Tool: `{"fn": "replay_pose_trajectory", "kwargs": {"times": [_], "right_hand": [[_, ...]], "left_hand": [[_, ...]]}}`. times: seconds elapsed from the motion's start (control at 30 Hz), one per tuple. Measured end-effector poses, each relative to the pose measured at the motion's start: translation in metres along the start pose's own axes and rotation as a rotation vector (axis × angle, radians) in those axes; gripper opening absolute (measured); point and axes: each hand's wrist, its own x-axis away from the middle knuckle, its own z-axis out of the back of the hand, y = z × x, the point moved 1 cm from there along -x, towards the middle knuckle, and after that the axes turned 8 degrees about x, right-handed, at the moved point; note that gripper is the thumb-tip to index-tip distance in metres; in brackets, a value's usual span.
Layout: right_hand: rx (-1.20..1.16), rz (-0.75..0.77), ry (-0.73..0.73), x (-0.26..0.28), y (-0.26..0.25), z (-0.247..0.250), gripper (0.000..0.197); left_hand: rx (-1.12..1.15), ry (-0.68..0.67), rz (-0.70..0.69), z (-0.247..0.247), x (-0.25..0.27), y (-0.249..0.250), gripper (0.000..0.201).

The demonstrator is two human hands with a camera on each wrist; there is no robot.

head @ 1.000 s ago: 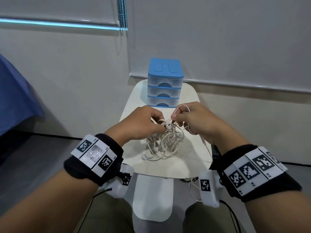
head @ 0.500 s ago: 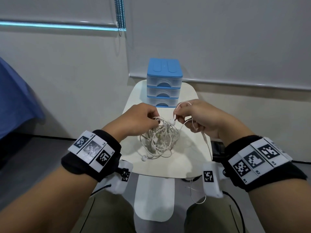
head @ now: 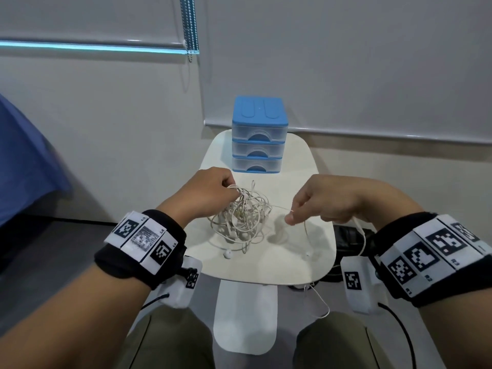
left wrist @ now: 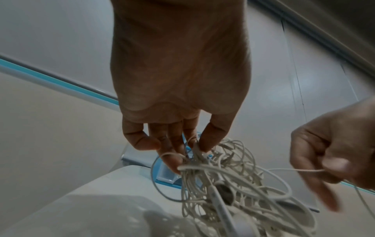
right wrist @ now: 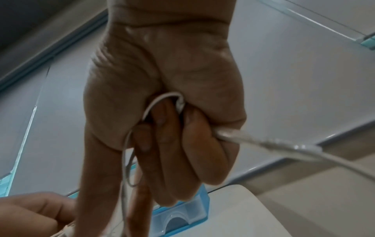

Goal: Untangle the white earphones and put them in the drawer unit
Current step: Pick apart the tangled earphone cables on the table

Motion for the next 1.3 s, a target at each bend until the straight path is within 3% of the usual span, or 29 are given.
{"fn": "replay_pose_trajectory", "kwargs": {"times": [0.07,0.17,0.33,0.43,0.57,0.83,0.97,1.07,1.17,1.3], "right_hand": [[0.018,0.045,-0.007,0.002,-0.002,-0.003,0.024],[-0.109,0.155,0.069,0.003,-0.007,-0.003,0.025],[-0.294,0.303,0.250,0.004,-0.024,0.008,0.023],[-0.417,0.369,0.307,0.007,-0.032,0.017,0.023],[-0.625,0.480,0.404,0.014,-0.036,0.026,0.025],[-0.872,0.515,0.695,0.019,-0.040,0.038,0.027],[-0.871,0.475,0.783,0.021,-0.040,0.039,0.026],[-0.901,0.415,0.778,0.020,-0.037,0.038,0.029],[-0.982,0.434,0.668,0.020,-0.035,0.037,0.031],[-0.915,0.354,0.614,0.013,-0.032,0.030,0.024]], "left_hand": [[0.011,0.003,0.004,-0.001,0.001,-0.002,0.005],[0.101,-0.028,-0.012,-0.003,0.004,-0.003,0.014],[0.201,-0.188,-0.182,-0.005,0.007,0.009,0.029],[0.185,-0.285,-0.245,-0.009,0.006,0.013,0.025],[0.129,-0.280,-0.246,-0.012,0.004,0.006,0.014],[0.176,-0.298,-0.244,-0.007,0.004,0.005,0.003],[0.187,-0.298,-0.226,-0.005,0.004,0.005,0.012],[0.180,-0.301,-0.224,-0.004,0.006,0.004,0.012],[0.149,-0.276,-0.226,-0.002,0.005,0.002,0.013],[0.131,-0.242,-0.236,-0.001,0.005,0.000,0.014]]}}
